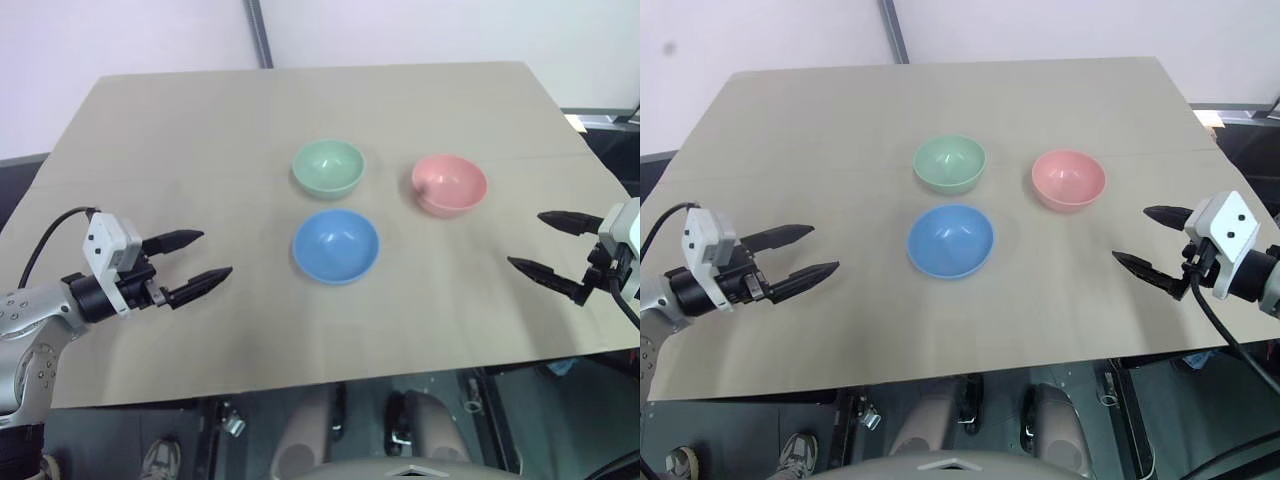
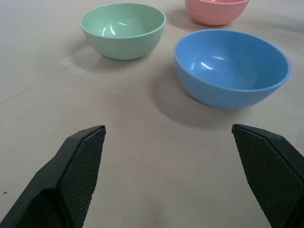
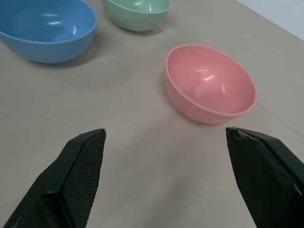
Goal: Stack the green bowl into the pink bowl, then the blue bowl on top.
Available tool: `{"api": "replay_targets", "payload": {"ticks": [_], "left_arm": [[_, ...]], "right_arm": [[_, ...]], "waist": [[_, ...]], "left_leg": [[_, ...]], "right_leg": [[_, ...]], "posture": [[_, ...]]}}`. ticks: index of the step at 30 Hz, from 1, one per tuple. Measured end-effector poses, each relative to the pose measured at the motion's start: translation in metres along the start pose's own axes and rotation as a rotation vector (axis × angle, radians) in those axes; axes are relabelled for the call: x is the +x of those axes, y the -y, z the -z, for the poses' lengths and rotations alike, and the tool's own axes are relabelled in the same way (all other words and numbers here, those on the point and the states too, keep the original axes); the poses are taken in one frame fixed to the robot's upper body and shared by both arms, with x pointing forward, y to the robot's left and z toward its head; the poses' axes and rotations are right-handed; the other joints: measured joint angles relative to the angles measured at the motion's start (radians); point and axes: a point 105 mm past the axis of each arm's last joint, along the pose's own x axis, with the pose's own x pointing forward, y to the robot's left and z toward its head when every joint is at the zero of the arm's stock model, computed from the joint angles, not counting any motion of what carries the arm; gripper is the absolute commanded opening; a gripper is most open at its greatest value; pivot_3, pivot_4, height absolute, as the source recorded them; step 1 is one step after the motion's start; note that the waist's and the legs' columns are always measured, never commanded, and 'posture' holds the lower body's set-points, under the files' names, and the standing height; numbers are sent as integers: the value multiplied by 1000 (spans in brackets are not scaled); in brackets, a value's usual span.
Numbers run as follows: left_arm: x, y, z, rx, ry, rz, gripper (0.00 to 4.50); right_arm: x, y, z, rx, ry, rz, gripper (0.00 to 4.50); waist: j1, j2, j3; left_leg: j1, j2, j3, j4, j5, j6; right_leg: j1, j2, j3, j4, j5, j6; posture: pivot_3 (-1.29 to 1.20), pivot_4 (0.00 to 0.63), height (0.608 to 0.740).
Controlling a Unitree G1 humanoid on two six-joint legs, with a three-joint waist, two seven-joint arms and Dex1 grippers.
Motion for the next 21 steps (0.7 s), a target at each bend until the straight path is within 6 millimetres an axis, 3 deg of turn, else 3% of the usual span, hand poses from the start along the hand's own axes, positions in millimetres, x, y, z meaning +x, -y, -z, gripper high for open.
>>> {"api": "replay_targets", "payload": {"ticks": [6,11,17,21], "left_arm": [[9,-2,-20,28,54,45,4500],[18,10,-23,6,68,157,4500],[25,25,-26,22,74,275,4500],[29,36,-23,34,62,329,4500]], "right_arm": [[8,-1,-4,-10,13,-12,4378],[21,-1,-9,-26,20,-14,4378],[60,15,-15,-85,13,-17,4378],[96,24,-8,-141,-25,-72,4378]], "waist": [[1,0,0],[-3,0,0],[-3,0,1],[-1,-1,1]], "left_leg": [[1,1,1,1,0,0],[1,1,4,1,0,0],[2,2,6,2,0,0],[2,2,7,2,1,-1]], "right_leg": [[0,-1,0,1,-1,-2],[0,-2,0,1,-1,-1],[0,-2,0,2,0,-2],[-1,-1,0,2,3,-3]], "posture": [[0,150,740],[0,150,740],[0,150,740],[0,150,740]]}}
